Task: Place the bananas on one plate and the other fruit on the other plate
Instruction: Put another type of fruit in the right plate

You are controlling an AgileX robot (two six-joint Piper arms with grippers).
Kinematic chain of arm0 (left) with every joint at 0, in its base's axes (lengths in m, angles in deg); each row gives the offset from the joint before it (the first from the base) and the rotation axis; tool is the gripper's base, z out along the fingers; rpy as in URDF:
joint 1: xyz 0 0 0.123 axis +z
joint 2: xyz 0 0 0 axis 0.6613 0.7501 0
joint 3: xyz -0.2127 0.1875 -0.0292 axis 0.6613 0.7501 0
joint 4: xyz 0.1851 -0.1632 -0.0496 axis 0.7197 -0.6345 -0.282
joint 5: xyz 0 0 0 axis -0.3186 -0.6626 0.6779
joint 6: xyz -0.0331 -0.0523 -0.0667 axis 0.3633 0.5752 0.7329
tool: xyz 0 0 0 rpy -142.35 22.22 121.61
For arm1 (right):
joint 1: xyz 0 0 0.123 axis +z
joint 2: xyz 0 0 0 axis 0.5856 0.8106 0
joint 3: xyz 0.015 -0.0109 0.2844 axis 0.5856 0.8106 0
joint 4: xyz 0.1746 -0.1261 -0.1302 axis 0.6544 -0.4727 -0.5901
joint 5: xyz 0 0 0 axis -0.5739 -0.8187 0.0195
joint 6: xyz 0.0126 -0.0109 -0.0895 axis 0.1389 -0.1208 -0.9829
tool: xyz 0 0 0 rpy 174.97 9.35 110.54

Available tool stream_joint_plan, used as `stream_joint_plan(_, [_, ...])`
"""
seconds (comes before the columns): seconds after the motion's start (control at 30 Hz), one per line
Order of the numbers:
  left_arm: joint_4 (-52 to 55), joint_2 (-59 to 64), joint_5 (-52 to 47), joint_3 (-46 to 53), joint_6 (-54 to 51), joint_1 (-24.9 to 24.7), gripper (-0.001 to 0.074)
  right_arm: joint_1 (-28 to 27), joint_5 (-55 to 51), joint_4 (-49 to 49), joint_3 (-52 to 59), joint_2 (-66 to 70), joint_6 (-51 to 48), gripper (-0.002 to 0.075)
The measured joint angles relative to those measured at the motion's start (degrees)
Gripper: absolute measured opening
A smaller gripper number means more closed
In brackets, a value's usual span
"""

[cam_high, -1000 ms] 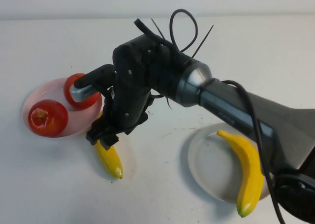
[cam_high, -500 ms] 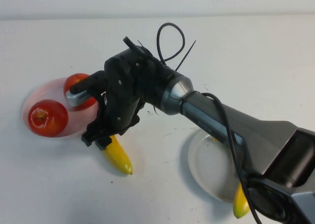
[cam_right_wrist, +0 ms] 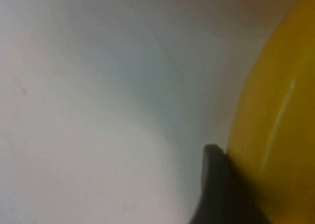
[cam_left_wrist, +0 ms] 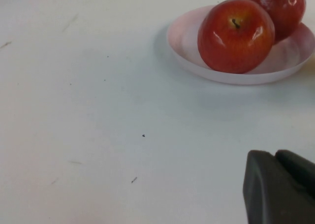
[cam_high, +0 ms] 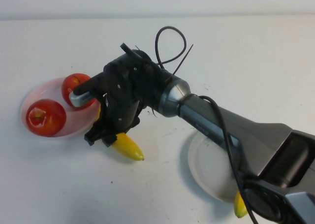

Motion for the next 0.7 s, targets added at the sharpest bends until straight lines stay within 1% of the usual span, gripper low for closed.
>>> stream_joint_plan(0.1, [0.0, 0.0, 0.0, 0.0, 0.0, 0.0, 0.0000, -0.1, 0.0, -3.0, -0.4, -2.2, 0.1, 0.0317])
stream_joint_plan(0.2, [0.0, 0.0, 0.0, 0.0, 0.0, 0.0, 0.0000, -0.8, -0.1, -3.5, -0.4, -6.2, 0.1, 0.0317])
stream_joint_plan(0.37, [0.0, 0.0, 0.0, 0.0, 0.0, 0.0, -0.0001, -4.5, -0.2, -3.5, 2.1, -15.7, 2.5, 0.0316])
stream_joint_plan(0.57, [0.1, 0.0, 0.0, 0.0, 0.0, 0.0, -0.0001, -11.7, -0.2, -3.7, 18.0, -29.9, 4.4, 0.0316])
stream_joint_plan(0.6, [0.1, 0.0, 0.0, 0.0, 0.0, 0.0, -0.0001, -13.2, -0.2, -3.7, 22.9, -32.4, 4.9, 0.0316])
stream_joint_plan(0.7, [0.1, 0.0, 0.0, 0.0, 0.0, 0.0, -0.0001, -14.9, -0.3, -3.7, 32.4, -37.4, 5.9, 0.0316])
